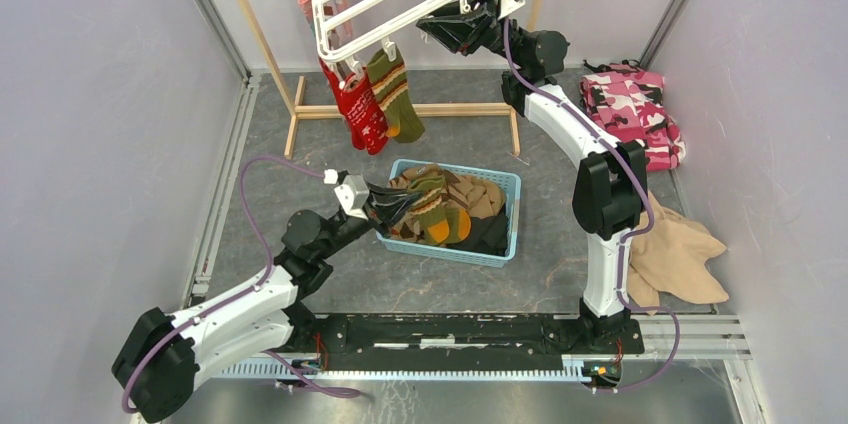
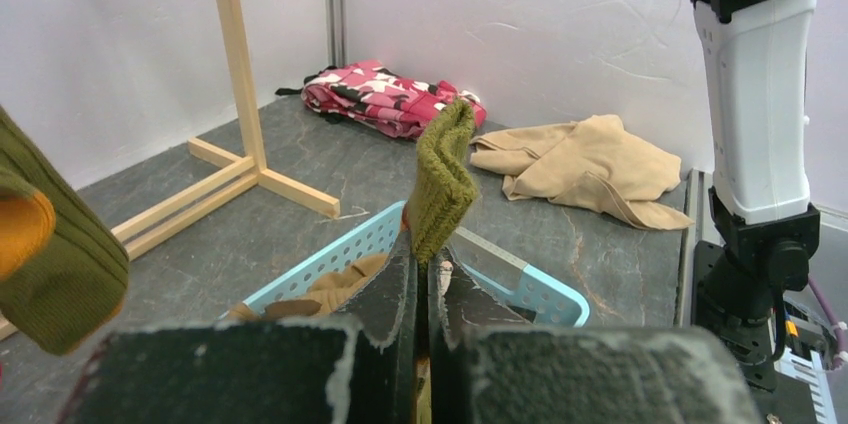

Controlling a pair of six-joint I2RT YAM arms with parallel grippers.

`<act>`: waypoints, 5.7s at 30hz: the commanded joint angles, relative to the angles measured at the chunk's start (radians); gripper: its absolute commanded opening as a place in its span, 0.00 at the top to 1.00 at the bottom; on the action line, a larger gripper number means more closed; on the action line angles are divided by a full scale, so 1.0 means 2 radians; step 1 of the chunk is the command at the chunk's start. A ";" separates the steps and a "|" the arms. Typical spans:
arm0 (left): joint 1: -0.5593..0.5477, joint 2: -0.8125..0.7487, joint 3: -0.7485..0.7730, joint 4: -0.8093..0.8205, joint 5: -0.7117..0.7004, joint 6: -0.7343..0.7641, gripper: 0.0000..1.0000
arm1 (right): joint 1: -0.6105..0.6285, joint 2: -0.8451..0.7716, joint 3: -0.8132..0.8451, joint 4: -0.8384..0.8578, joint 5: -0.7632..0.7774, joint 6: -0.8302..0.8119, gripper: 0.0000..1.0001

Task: Clip the socks to the hanger
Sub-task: Open the clamp at the hanger, then clamp the sock onto the hanger.

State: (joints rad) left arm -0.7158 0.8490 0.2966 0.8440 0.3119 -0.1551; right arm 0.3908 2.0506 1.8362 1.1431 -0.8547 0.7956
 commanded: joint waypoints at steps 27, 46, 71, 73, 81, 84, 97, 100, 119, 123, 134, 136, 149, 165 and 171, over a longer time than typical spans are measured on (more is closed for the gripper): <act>0.081 0.209 0.321 -0.099 -0.089 0.059 0.98 | 0.002 -0.040 -0.011 -0.020 -0.003 -0.012 0.89; 0.096 0.289 0.419 -0.102 -0.091 -0.001 0.98 | 0.002 -0.040 -0.009 -0.024 -0.004 -0.012 0.90; 0.109 0.326 0.460 -0.093 -0.075 -0.053 0.98 | 0.002 -0.034 -0.007 -0.025 -0.004 -0.012 0.90; 0.109 0.327 0.461 -0.090 -0.073 -0.056 0.98 | 0.003 -0.034 -0.007 -0.025 -0.004 -0.013 0.90; 0.110 0.328 0.464 -0.083 -0.068 -0.068 0.98 | 0.002 -0.033 -0.008 -0.025 -0.004 -0.013 0.90; 0.110 0.329 0.464 -0.077 -0.064 -0.073 0.98 | 0.003 -0.033 -0.008 -0.026 -0.005 -0.013 0.90; 0.112 0.330 0.472 -0.073 -0.060 -0.081 0.98 | 0.002 -0.032 -0.007 -0.030 -0.004 -0.015 0.90; 0.112 0.328 0.471 -0.071 -0.054 -0.083 0.98 | 0.002 -0.032 -0.005 -0.032 -0.004 -0.017 0.90; 0.126 0.314 0.463 -0.028 -0.013 -0.169 0.98 | 0.003 -0.035 -0.005 -0.044 -0.002 -0.025 0.90; 0.128 0.316 0.463 -0.023 -0.005 -0.180 0.98 | 0.004 -0.036 -0.004 -0.044 -0.002 -0.025 0.89; 0.136 0.322 0.455 -0.021 -0.005 -0.185 0.98 | 0.003 -0.047 -0.017 -0.035 0.000 -0.022 0.50; 0.137 0.322 0.455 -0.022 -0.006 -0.185 0.98 | 0.003 -0.052 -0.022 -0.033 0.000 -0.023 0.45; 0.145 0.292 0.429 -0.048 -0.040 -0.168 0.78 | -0.007 -0.129 -0.142 -0.026 0.009 -0.064 0.10; 0.146 0.148 0.341 -0.148 -0.072 -0.104 0.42 | -0.034 -0.294 -0.367 -0.118 0.043 -0.194 0.04; 0.146 0.044 0.265 -0.201 -0.040 -0.092 0.21 | -0.034 -0.378 -0.442 -0.210 0.088 -0.280 0.02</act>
State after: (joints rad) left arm -0.4267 1.0584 0.9047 0.5102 0.1894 -0.4030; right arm 0.3248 1.4048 1.0222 0.8524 -0.7597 0.3904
